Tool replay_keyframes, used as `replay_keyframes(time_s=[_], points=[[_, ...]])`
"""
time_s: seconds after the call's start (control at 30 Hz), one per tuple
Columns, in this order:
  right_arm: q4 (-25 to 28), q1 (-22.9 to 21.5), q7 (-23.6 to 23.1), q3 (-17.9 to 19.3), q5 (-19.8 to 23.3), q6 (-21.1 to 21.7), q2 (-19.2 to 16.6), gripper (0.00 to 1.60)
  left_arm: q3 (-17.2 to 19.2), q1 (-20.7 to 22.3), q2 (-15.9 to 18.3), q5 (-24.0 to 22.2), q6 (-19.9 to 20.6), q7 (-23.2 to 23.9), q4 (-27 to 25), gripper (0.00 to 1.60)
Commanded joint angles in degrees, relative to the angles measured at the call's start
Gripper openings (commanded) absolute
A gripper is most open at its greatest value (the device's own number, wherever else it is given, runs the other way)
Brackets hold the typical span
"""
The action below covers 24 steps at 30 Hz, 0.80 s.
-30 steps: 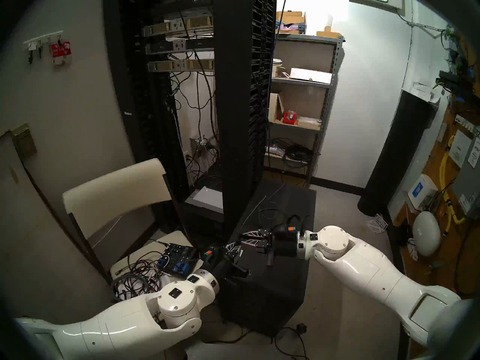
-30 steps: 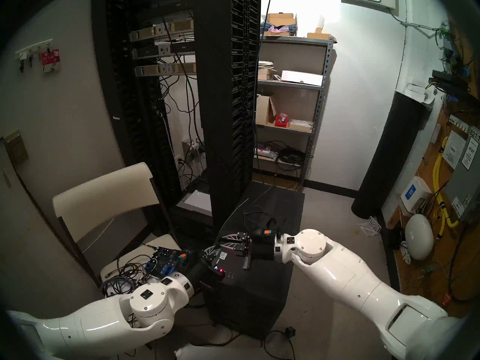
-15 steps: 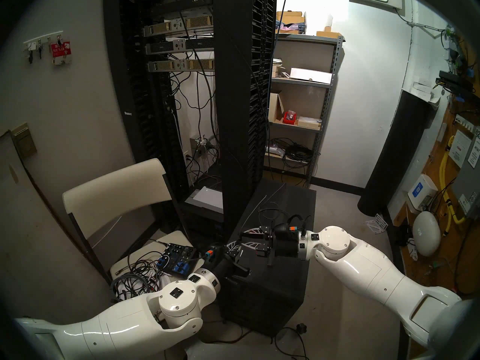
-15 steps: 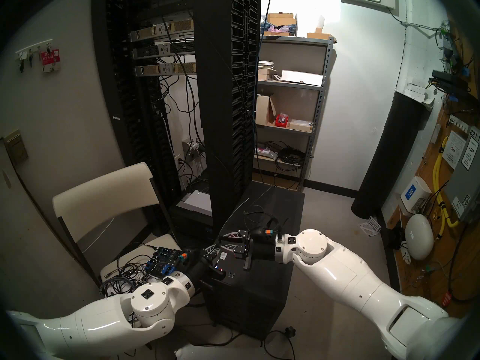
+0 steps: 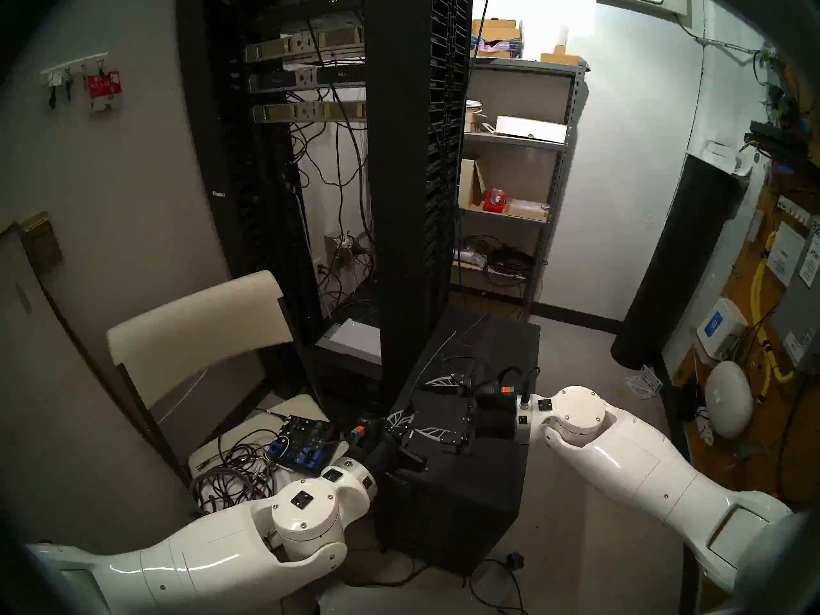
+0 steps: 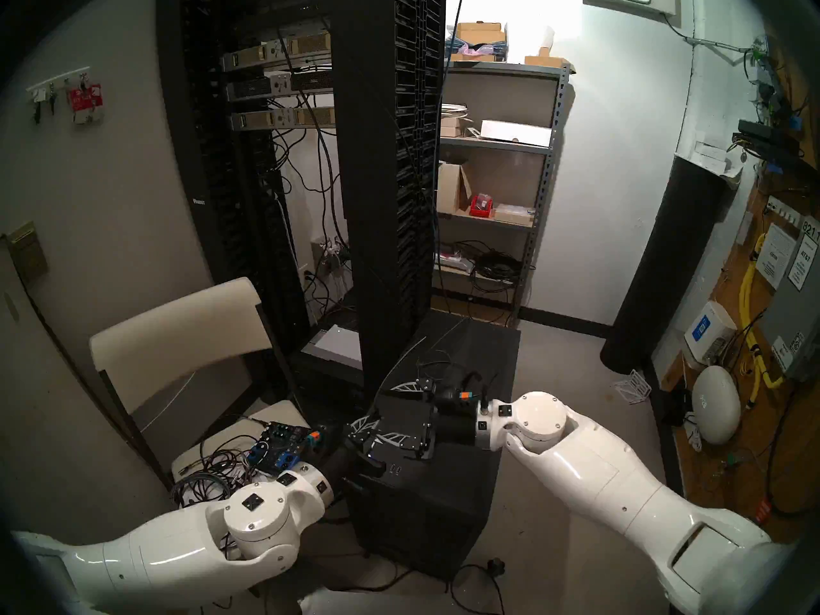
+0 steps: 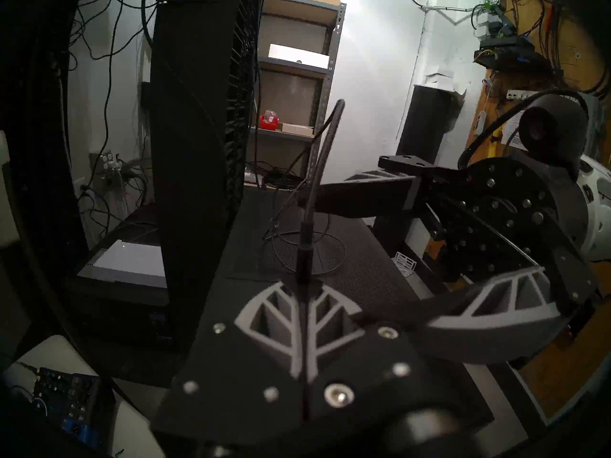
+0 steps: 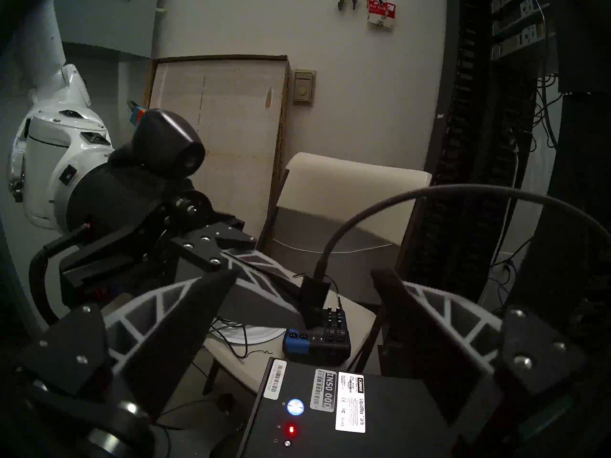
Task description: Insert the cable into the workstation's USB slot
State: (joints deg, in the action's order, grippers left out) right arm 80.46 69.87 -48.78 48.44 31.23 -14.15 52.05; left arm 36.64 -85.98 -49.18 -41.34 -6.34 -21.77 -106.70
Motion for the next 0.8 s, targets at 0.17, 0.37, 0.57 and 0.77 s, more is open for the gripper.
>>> replay_keyframes(time_s=[0.17, 0.37, 0.57, 0.77], points=[[0.2, -1.3, -0.2, 0.0, 0.2, 0.2, 1.5, 1.32, 0.2, 0.8, -0.5, 0.8, -0.5, 0.1, -1.7, 0.0], [-0.2, -1.6, -0.6, 0.1, 0.1, 0.1, 1.9, 1.16, -0.4, 0.8, -0.8, 1.5, -0.1, -0.1, -1.5, 0.0], [-0.7, -1.9, -0.5, 0.1, 0.0, 0.0, 2.5, 1.14, -0.8, 0.8, -0.9, 1.6, -0.3, 0.1, -1.0, 0.0], [-1.2, -2.5, -0.8, 0.1, -0.2, 0.1, 3.0, 1.09, -1.3, 0.9, -1.0, 1.6, -0.4, 0.0, -1.0, 0.0]])
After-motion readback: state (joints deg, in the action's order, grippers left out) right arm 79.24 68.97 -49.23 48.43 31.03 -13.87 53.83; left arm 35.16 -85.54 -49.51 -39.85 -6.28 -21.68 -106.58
